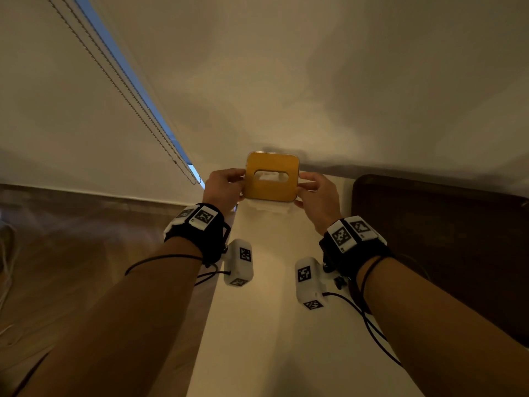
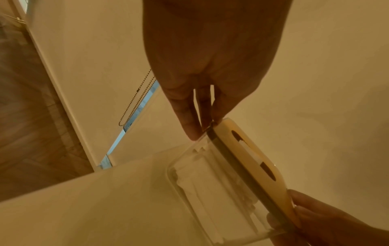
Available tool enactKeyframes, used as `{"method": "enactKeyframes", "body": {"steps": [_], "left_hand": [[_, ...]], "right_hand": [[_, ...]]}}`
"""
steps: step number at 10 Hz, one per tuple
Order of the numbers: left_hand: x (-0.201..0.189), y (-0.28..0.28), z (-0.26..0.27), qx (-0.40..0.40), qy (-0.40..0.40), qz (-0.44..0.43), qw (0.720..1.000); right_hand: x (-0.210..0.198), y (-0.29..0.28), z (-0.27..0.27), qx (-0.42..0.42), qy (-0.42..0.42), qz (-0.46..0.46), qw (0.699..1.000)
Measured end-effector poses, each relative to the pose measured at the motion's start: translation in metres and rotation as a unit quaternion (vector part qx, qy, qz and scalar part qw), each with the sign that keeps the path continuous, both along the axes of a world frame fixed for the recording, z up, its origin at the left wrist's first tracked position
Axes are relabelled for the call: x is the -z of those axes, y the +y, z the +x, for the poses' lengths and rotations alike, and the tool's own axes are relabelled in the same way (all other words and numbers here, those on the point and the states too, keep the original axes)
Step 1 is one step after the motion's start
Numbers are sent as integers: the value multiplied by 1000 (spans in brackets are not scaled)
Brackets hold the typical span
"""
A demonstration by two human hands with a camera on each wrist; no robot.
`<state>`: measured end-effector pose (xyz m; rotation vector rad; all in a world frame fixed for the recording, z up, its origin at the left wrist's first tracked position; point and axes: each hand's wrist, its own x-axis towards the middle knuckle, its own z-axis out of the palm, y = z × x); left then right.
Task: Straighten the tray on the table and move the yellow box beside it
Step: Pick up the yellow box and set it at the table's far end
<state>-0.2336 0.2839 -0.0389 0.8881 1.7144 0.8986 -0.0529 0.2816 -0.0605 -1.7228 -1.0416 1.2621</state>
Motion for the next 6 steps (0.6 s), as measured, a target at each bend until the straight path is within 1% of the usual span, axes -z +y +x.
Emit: {"method": "enactKeyframes", "body": {"steps": [2,5,6], "left_hand": [[5,5,-5,4,16,-11,1000],[9,7,-6,15,15,-8,1000],[8,6,-10,16,29,-1,999]], "right_hand": [[1,2,-1,6,0,-1,1000],[2,2,-1,2,-1,6,1000],[2,0,-2,3,-12,-6,1000]]}}
